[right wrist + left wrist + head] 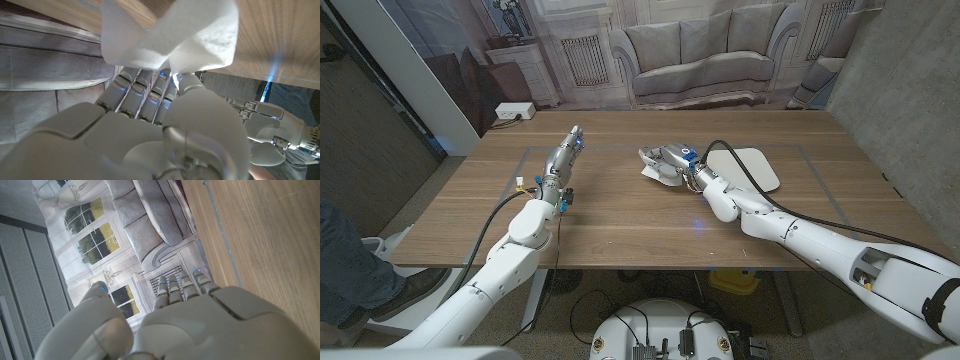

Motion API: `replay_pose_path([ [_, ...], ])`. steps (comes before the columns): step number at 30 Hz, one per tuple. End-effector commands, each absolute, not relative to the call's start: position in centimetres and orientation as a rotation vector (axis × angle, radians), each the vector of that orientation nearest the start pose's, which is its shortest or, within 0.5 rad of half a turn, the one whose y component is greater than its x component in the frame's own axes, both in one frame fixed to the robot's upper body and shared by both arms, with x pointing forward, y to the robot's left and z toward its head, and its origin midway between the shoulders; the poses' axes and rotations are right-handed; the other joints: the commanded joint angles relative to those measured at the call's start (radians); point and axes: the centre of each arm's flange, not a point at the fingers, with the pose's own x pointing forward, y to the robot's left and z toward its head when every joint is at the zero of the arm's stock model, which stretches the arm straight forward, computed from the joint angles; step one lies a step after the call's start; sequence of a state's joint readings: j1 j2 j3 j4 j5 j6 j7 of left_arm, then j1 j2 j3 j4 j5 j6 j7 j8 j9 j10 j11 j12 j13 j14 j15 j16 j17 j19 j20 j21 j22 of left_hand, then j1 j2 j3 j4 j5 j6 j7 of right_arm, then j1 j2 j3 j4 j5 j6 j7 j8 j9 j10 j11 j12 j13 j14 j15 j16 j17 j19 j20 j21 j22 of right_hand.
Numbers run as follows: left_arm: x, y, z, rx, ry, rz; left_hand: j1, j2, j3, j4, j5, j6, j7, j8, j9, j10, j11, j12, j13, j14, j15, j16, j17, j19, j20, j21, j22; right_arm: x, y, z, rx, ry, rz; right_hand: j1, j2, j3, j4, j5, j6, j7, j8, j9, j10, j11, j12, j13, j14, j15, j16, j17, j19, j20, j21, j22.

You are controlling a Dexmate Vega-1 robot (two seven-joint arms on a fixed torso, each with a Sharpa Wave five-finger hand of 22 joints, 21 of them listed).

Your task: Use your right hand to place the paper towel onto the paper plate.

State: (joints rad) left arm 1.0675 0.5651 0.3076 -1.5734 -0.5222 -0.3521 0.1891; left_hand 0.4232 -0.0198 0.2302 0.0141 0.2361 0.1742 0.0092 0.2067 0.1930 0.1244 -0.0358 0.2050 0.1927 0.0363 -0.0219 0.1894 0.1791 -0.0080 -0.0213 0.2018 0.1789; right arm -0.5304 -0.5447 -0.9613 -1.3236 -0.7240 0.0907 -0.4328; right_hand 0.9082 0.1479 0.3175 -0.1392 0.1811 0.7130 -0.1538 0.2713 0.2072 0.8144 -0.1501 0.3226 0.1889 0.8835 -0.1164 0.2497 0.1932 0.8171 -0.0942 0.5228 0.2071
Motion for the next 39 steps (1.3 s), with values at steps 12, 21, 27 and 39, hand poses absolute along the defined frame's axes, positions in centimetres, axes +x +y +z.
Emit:
replay_pose_path([
  [12,58.8,29.2,-4.3,0.009,-0.7,-0.093,0.002,0.004,-0.006,-0.001,-0.004,0.009,0.003,0.002,0.002,0.002,0.001,0.003,0.003,0.007,-0.004,-0.001,0.004,0.001,0.001,0.001,0.004,62.5,-9.9,-0.8,-1.443,-1.11,0.034,0.005,0.002,0.005,0.005,-0.002,0.006,0.01,-0.006,0.004,0.005,0.002,-0.005,0.003,0.005,-0.116,-0.007,0.002,0.003,-0.119,0.01,0.005],
  [21,59.0,29.0,-4.5,0.002,-0.701,-0.101,0.003,0.004,-0.008,-0.001,-0.004,0.009,0.003,0.002,0.002,0.003,0.0,0.003,0.003,0.008,-0.003,0.0,0.004,0.001,0.001,0.002,0.004,61.9,-9.9,0.2,-1.434,-1.118,0.036,0.008,0.0,0.004,0.005,-0.002,0.005,0.011,-0.01,0.004,0.003,0.002,-0.011,0.003,0.002,-0.116,-0.012,0.002,-0.001,-0.119,0.01,0.005],
  [27,58.9,29.0,-4.5,0.005,-0.701,-0.101,0.003,0.005,-0.009,-0.001,-0.004,0.009,0.003,0.002,0.002,0.002,-0.001,0.003,0.003,0.008,-0.003,-0.001,0.004,0.001,0.0,0.002,0.004,61.5,-10.0,0.7,-1.437,-1.123,0.036,0.009,-0.003,0.003,0.005,-0.003,0.001,0.011,-0.015,0.005,-0.002,0.006,-0.016,0.003,-0.001,-0.115,-0.016,0.002,-0.007,-0.119,0.009,0.005],
  [39,58.4,29.1,-4.7,0.01,-0.697,-0.089,0.004,0.006,-0.01,-0.002,-0.004,0.011,0.003,0.002,0.002,0.002,-0.005,0.003,0.003,0.008,-0.003,-0.001,0.004,0.001,0.0,0.001,0.004,60.9,-10.1,1.4,-1.447,-1.146,0.037,0.011,-0.002,0.002,0.007,-0.003,0.001,0.011,-0.02,0.006,0.001,0.009,-0.022,0.004,-0.009,-0.114,-0.024,0.002,-0.018,-0.118,0.008,0.004],
])
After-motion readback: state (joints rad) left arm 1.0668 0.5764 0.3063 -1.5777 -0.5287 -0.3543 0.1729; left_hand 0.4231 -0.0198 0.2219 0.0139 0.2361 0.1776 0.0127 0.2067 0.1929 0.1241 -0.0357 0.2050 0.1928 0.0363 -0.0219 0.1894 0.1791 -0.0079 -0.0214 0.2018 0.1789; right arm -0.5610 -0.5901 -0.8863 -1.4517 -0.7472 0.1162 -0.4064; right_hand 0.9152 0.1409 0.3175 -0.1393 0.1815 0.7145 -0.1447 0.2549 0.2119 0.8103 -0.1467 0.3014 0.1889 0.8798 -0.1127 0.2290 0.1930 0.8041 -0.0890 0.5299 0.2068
